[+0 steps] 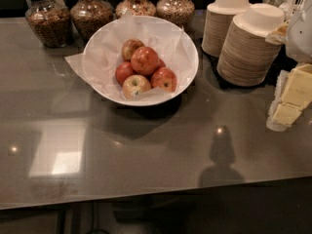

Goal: Pick apple from white bowl

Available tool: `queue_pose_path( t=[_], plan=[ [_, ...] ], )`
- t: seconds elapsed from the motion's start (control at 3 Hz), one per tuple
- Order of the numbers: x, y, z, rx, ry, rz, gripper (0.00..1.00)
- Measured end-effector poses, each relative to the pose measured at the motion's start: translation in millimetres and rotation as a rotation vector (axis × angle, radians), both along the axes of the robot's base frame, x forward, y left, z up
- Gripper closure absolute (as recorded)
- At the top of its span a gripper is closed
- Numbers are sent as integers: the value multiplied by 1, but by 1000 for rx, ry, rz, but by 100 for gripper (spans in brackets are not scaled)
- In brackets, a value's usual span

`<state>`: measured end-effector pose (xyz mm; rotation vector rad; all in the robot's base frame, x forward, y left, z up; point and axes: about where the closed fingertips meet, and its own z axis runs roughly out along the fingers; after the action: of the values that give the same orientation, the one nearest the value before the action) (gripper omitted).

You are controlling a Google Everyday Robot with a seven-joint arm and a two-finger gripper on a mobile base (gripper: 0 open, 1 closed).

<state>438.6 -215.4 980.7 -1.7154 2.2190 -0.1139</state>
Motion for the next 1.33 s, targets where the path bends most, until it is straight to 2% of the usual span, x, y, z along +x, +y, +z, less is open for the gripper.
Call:
queue_pose_path(
  t=[0.67,1.0,1.33],
  plan=[
    [3,2,3,15,-14,8,0],
    [19,6,6,105,-58,35,0],
    [38,33,6,208,-91,116,0]
  ],
)
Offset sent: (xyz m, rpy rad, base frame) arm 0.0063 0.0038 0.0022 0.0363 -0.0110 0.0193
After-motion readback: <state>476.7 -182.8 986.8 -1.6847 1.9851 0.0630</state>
